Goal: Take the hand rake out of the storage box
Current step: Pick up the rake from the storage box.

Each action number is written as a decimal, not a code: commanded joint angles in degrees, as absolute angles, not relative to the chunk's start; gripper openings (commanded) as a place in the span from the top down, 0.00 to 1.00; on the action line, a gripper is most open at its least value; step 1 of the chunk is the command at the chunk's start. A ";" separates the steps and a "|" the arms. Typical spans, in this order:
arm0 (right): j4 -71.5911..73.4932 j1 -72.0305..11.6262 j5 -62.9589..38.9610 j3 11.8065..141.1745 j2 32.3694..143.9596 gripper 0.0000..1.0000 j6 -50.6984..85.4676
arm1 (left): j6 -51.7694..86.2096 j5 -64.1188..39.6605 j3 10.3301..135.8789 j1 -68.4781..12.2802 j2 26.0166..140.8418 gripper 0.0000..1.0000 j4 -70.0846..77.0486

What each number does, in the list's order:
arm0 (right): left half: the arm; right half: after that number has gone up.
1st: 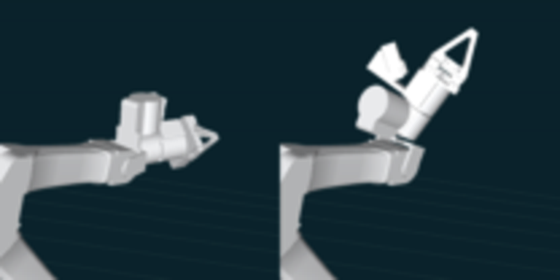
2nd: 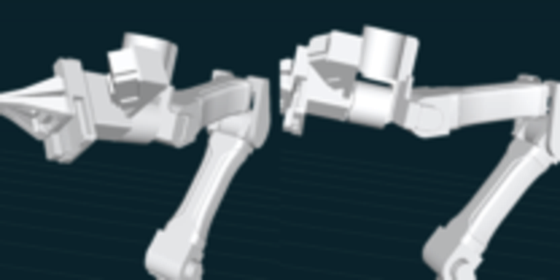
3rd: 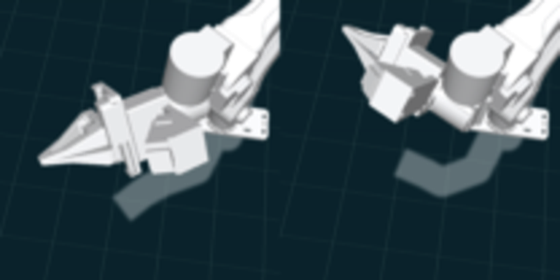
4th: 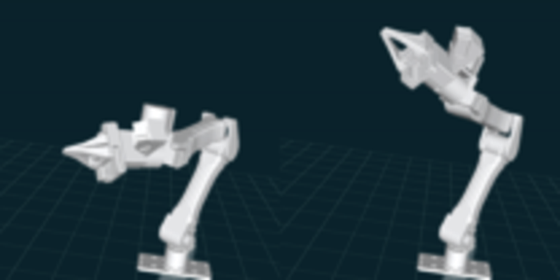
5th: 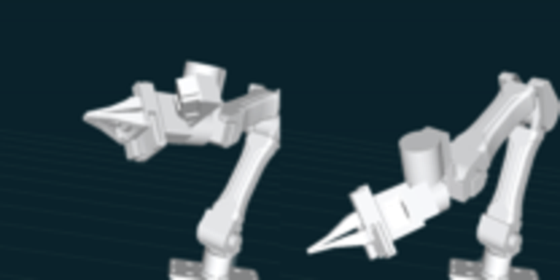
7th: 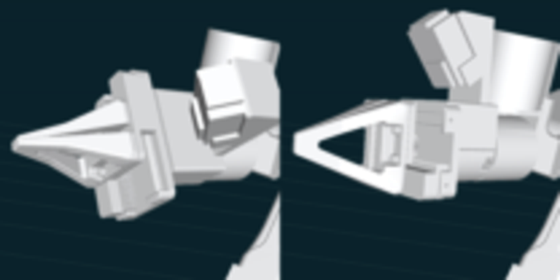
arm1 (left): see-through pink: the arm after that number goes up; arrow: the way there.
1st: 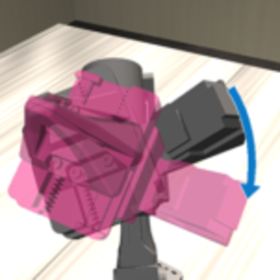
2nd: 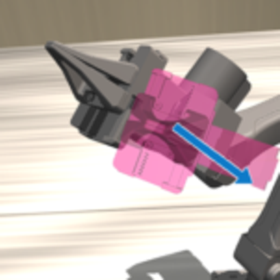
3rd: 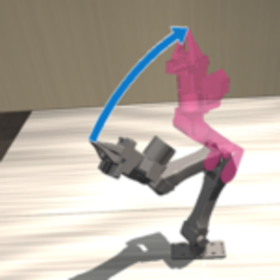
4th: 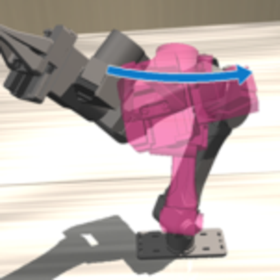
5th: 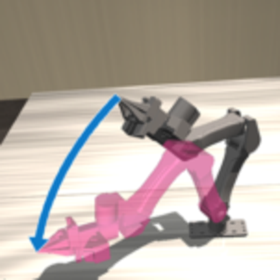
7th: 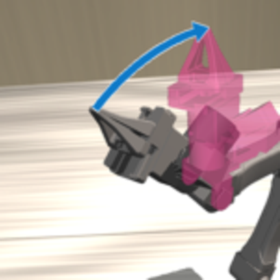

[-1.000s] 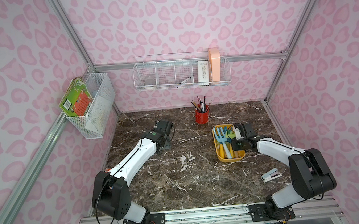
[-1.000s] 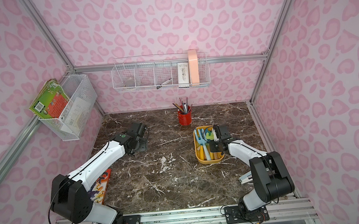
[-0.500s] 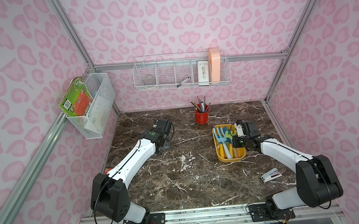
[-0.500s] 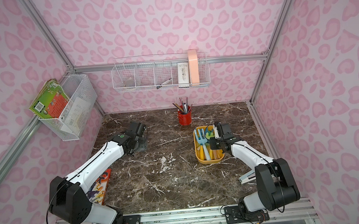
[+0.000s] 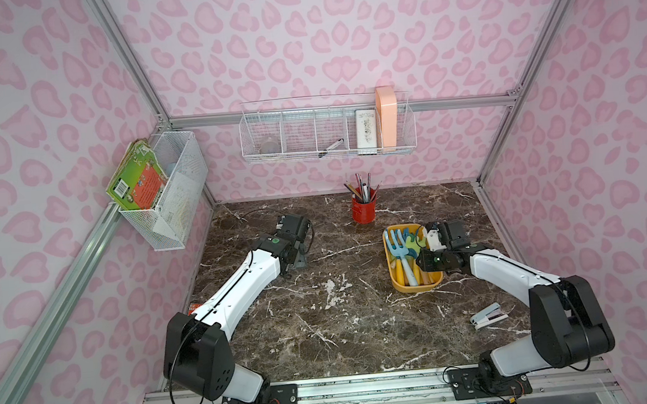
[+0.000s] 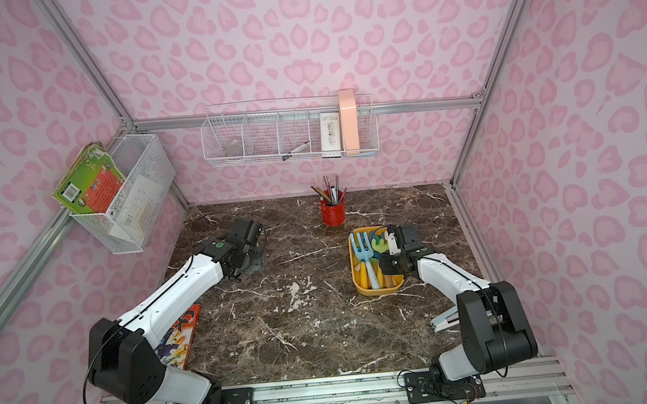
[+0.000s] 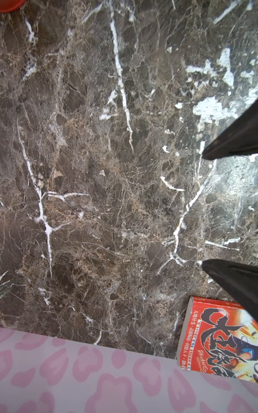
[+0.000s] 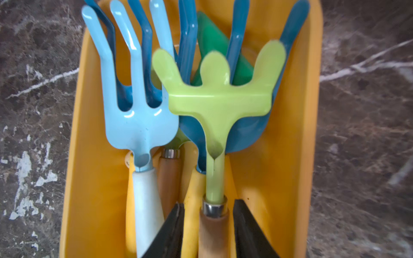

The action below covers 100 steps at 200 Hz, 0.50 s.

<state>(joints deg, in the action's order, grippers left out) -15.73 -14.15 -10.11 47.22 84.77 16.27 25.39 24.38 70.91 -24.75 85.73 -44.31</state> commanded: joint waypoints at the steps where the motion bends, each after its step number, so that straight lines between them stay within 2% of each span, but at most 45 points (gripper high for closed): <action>1: -15.89 -14.17 -9.76 47.17 85.90 0.59 16.52 | 25.93 24.43 71.52 -24.70 85.30 0.25 -46.29; 30: -15.82 -14.33 -9.69 47.23 88.46 0.63 16.44 | 26.10 25.06 71.11 -24.71 84.45 0.25 -46.52; 57: -15.38 -15.32 -9.10 47.35 89.21 0.80 16.82 | 26.09 25.73 71.18 -24.71 83.63 0.25 -46.78; 71: -15.59 -15.64 -8.58 47.67 88.32 0.85 17.26 | 25.97 26.17 71.27 -24.70 83.52 0.25 -46.82; 100: -17.60 -15.65 -7.42 49.48 85.10 0.89 17.50 | 25.97 26.37 72.06 -24.68 83.86 0.25 -47.17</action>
